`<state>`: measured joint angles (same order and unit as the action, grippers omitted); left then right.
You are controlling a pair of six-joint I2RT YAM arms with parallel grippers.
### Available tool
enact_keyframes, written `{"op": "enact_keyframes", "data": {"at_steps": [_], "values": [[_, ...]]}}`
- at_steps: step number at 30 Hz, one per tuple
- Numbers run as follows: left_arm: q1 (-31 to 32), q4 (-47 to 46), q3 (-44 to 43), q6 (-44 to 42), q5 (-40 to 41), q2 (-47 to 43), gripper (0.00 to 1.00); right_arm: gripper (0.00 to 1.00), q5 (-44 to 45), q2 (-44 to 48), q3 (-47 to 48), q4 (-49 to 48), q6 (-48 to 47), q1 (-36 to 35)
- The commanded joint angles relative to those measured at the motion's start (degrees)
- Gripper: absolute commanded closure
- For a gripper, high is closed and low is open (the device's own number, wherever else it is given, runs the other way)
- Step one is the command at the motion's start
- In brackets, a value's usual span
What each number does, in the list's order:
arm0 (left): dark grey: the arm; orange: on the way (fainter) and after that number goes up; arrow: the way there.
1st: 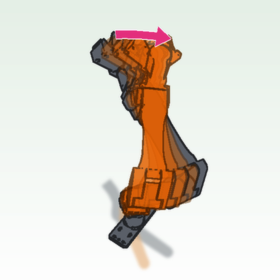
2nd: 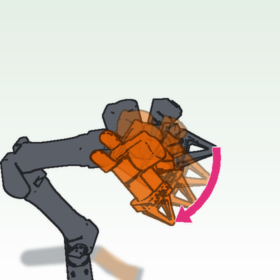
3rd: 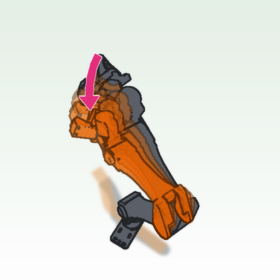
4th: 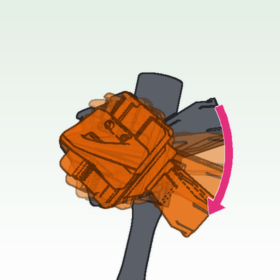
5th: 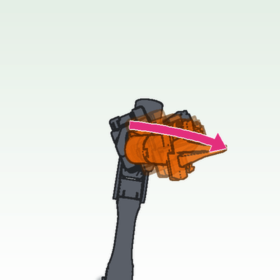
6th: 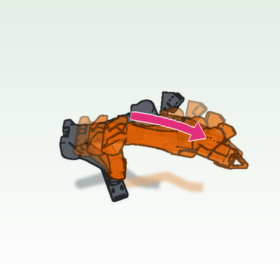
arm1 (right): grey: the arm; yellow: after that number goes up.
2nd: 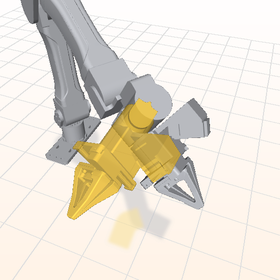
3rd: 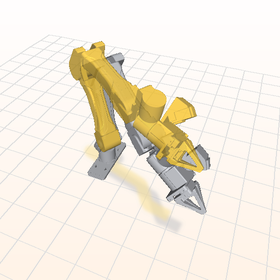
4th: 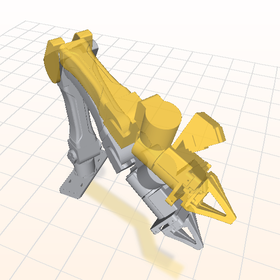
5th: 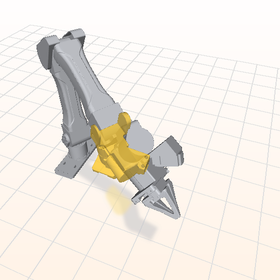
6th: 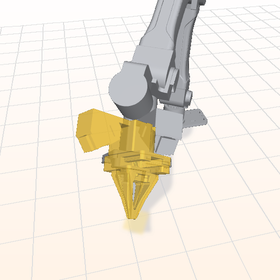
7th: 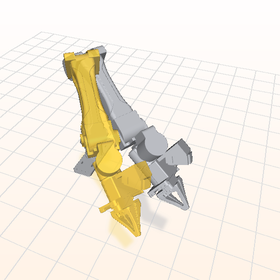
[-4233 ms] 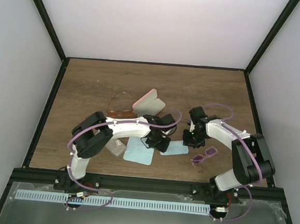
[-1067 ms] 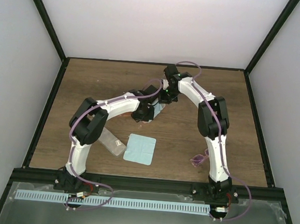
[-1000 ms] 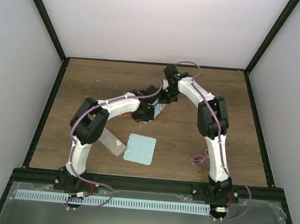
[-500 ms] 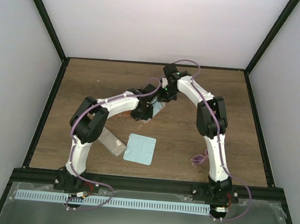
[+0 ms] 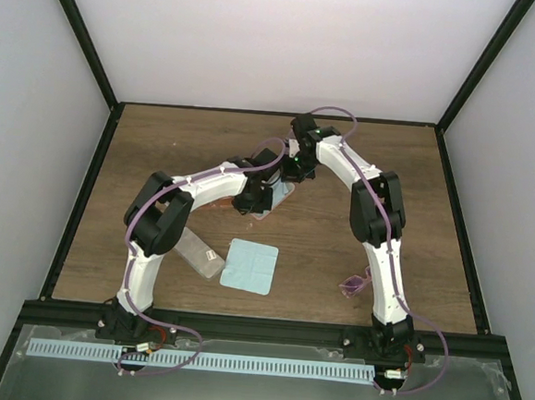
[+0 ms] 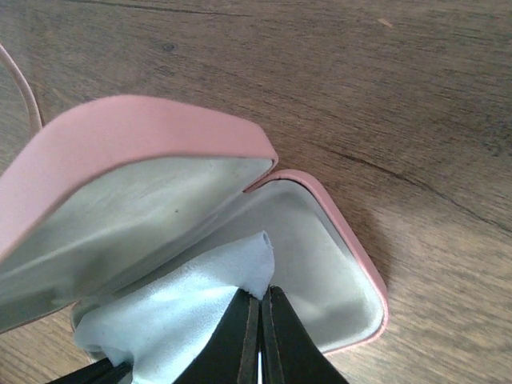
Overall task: Organize the sunglasses
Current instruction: Place the glasses cleaning cloth in the sunglasses case, then adjust the sunglasses case at the center of the board.
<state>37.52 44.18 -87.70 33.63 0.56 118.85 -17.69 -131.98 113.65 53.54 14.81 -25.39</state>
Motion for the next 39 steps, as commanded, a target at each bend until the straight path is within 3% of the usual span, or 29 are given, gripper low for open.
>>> {"op": "enact_keyframes", "data": {"at_steps": [1,22,31,39], "values": [[-0.4,0.7,-0.5,-0.7,-0.6,0.4,0.96,0.99,-0.4,-1.8,3.0,-0.5,-0.7,-0.3],[-0.4,-0.4,4.6,-1.6,-4.0,1.5,0.96,0.99,4.2,-2.3,-2.7,-0.5,-0.9,-0.3],[-0.3,-1.1,6.8,-3.0,-5.5,0.3,0.96,0.99,5.2,5.7,-16.3,-5.3,-0.7,-0.3],[1.2,0.0,4.9,-8.7,-12.1,1.0,0.96,0.99,4.6,13.4,-28.8,-8.7,0.2,-0.3]]}}
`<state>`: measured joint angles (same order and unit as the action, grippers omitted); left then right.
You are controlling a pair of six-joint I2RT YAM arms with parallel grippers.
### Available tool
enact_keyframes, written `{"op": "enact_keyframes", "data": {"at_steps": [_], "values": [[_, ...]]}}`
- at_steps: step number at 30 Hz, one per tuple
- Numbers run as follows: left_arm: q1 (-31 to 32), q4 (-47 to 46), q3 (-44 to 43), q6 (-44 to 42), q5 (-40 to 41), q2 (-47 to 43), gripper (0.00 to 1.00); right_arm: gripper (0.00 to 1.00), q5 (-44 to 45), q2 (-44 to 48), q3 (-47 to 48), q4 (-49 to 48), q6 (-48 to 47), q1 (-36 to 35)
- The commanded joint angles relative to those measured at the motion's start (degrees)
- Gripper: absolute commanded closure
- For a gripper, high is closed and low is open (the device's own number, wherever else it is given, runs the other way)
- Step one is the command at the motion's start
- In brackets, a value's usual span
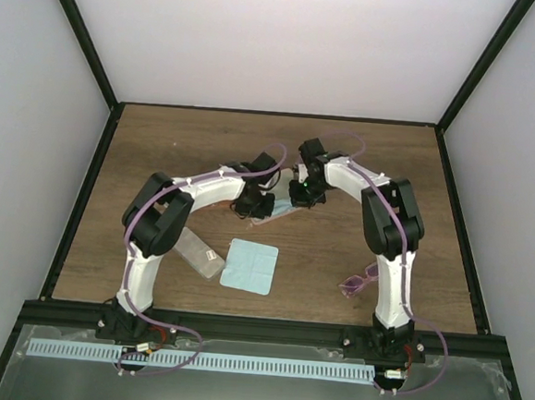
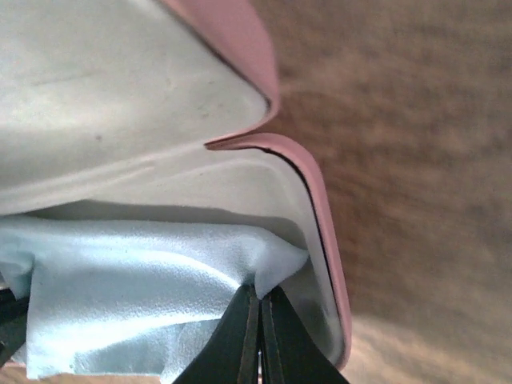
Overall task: Organize the sunglasses
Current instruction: Adjust the sunglasses case at the center of the board.
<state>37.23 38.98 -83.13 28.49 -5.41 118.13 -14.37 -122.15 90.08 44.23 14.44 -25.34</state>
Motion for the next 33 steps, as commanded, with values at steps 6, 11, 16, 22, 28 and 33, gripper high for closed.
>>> {"op": "enact_keyframes", "data": {"at_steps": [6,11,16,22,28,33], "values": [[5.1,9.3,0.1,-9.5,-9.6,2.5,0.96,0.99,-0.3,10.5,-15.6,-2.9,1.6,-0.3],[6.9,9.7,3.6,-10.7,-12.2,1.8,0.96,0.99,-1.2,14.8,-22.4,-4.4,2.3,-0.3],[8.2,8.2,8.0,-10.0,-13.0,0.1,0.96,0.99,-2.3,19.1,-28.0,-5.3,2.6,-0.3],[8.5,7.6,8.5,-9.4,-11.6,-0.7,0.96,0.99,-2.8,20.3,-26.3,-4.8,2.5,-0.3],[8.5,8.9,5.9,-8.3,-7.7,-1.2,0.96,0.99,0.9,18.9,-23.0,-4.2,2.4,-0.3],[8.5,7.9,8.1,-6.2,-6.9,-3.2,0.96,0.99,2.1,18.5,-21.8,-4.3,2.2,-0.3]]}}
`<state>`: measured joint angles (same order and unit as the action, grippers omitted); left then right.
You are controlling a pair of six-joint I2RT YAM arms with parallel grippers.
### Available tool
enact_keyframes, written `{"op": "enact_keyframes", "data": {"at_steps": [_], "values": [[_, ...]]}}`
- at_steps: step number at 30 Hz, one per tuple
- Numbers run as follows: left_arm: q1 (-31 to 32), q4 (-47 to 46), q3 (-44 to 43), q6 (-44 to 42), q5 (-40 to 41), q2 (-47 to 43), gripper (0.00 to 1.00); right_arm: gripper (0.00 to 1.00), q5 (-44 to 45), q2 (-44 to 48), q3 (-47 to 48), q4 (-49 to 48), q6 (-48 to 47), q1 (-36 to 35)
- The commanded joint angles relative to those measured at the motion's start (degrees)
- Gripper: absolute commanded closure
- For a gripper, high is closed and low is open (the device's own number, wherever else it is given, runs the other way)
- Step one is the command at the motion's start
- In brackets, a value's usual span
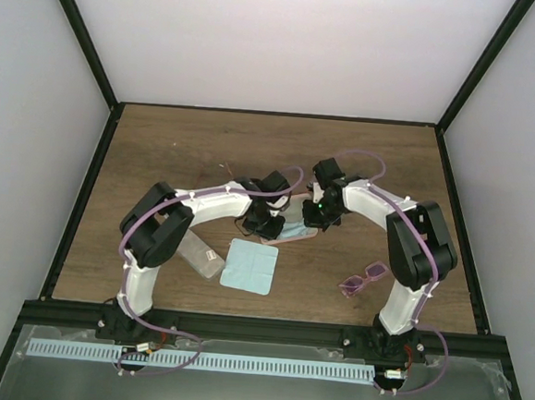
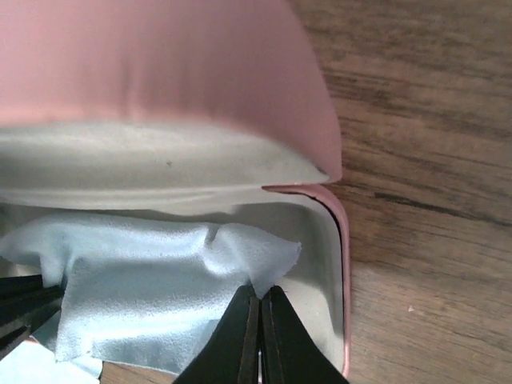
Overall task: Organize the sunglasses
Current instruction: Adjust the sunglasses case at the center of the board.
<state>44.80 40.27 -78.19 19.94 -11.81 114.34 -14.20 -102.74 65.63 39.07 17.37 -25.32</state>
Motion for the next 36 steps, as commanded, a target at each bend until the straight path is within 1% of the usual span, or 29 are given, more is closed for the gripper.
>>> {"op": "enact_keyframes", "data": {"at_steps": [1,11,17,26,36], "values": [[1.0,6.3,3.7,2.7,-0.3,0.0,0.96,0.99,2.0,-1.0,2.9,0.9,-0.7,-0.3],[1.0,5.5,5.3,5.2,1.1,-2.7,0.96,0.99,4.4,-3.2,7.0,1.7,-1.7,-0.3],[0.9,5.5,5.2,6.2,2.9,-3.8,0.96,0.99,3.7,-3.8,7.2,2.0,-2.0,-0.3],[1.0,6.5,2.6,7.2,3.2,-4.5,0.96,0.99,4.8,-4.2,7.0,2.7,-3.3,-0.4],[1.0,7.2,3.0,7.7,3.1,-6.0,0.96,0.99,4.2,-4.4,7.2,2.5,-3.3,-0.3]]}}
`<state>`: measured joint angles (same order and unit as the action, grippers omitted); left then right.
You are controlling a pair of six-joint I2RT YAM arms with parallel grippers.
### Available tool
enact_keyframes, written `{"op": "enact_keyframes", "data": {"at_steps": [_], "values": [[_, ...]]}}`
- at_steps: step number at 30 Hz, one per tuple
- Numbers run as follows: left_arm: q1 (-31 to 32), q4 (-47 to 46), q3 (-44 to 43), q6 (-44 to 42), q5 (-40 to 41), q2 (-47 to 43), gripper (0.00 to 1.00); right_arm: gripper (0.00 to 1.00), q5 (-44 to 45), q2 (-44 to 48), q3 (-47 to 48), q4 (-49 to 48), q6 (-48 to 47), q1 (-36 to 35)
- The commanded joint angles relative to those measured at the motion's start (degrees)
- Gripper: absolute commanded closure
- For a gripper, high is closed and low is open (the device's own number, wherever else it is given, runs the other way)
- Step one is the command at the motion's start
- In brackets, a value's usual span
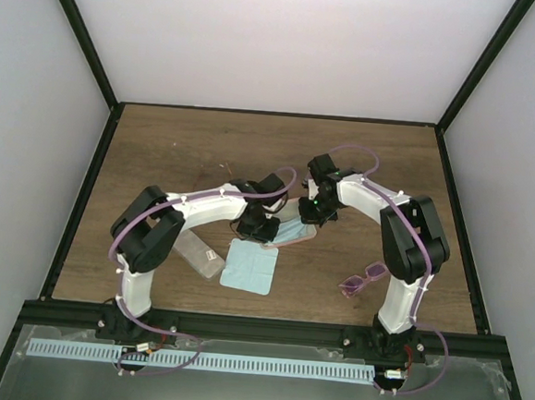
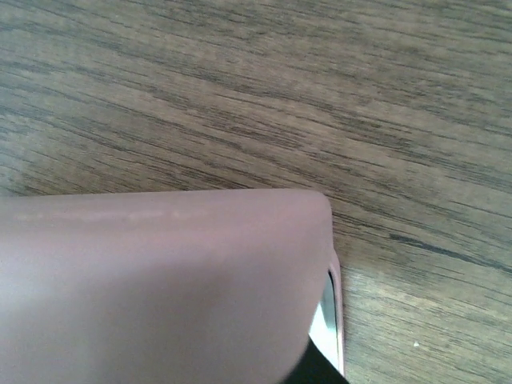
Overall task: Organize the sunglasses
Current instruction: Adjust the sunglasses case at the center of the board.
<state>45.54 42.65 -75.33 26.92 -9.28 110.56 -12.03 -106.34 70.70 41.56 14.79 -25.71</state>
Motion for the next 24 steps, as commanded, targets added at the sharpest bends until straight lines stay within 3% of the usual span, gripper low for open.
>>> {"op": "enact_keyframes", "data": {"at_steps": [1,24], "values": [[0.2,4.8,0.3,0.9,0.8,-2.4,0.96,0.99,2.0,-0.7,2.1,0.0,-0.7,0.1],[0.3,3.2,1.5,1.3,-0.6,-2.1,0.96,0.99,5.4,-0.2,1.3,0.7,-0.9,0.1]]}}
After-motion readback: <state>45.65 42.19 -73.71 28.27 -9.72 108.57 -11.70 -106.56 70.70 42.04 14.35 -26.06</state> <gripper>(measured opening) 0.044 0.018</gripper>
